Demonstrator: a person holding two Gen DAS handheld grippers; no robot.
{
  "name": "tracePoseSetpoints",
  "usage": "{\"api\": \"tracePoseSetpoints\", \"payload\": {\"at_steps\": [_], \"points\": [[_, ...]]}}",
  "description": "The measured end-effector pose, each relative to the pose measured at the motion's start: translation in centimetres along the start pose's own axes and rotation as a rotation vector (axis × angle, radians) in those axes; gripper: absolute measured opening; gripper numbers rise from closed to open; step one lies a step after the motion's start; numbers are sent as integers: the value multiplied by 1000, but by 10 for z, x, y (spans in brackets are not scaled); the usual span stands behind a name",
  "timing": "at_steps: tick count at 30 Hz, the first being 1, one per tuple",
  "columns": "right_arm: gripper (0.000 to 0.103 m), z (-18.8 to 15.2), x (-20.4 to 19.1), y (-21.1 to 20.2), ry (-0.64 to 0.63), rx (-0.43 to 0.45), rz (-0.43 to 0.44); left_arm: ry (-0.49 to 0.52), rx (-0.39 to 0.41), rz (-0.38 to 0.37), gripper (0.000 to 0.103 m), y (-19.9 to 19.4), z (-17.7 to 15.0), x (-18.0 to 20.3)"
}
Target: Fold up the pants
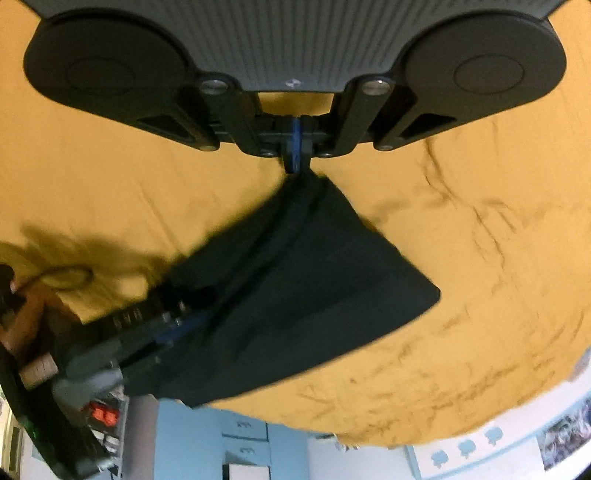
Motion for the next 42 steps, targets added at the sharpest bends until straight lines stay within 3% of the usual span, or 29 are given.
{"api": "tracePoseSetpoints", "payload": {"at_steps": [5,7,8,11,16,23,25,30,32,33,34,39,42], "points": [[22,-1,-3,-17,4,24,17,-144,18,-13,1,-9,-9,-16],[26,4,-6,-22,8,39,29,-187,29,13,10,-12,-5,-29],[30,6,-8,-23,8,44,40,-171,30,38,11,-12,-2,-31],[31,14,-17,-23,-8,66,37,-53,19,110,19,-6,8,-25],[31,19,-19,-15,4,64,12,55,-7,138,24,16,15,-17],[31,10,-5,-7,43,59,0,76,64,131,23,8,16,-1],[31,8,-2,-7,51,59,0,80,73,100,30,4,15,1],[31,3,-2,-7,58,61,10,75,52,159,32,14,19,-2],[31,2,-2,-9,40,62,8,67,54,151,31,15,20,-4],[31,2,-2,-11,25,65,-2,66,55,143,23,14,20,-4],[31,2,-2,-12,9,66,-15,64,60,126,9,12,19,-4],[31,1,7,-8,37,37,-33,71,119,106,3,-9,19,3],[31,-3,7,-6,36,28,-33,69,60,71,3,-2,13,8]]}}
Point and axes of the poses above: each gripper's, at about its wrist camera, not at the fingertips, and y roughly the way its jaws point, x to its right, z to its top, the point moved 2 cm from there along y, roughly the way its jaws point, and after that the axes turned 7 degrees about y, right-handed, at the moved point
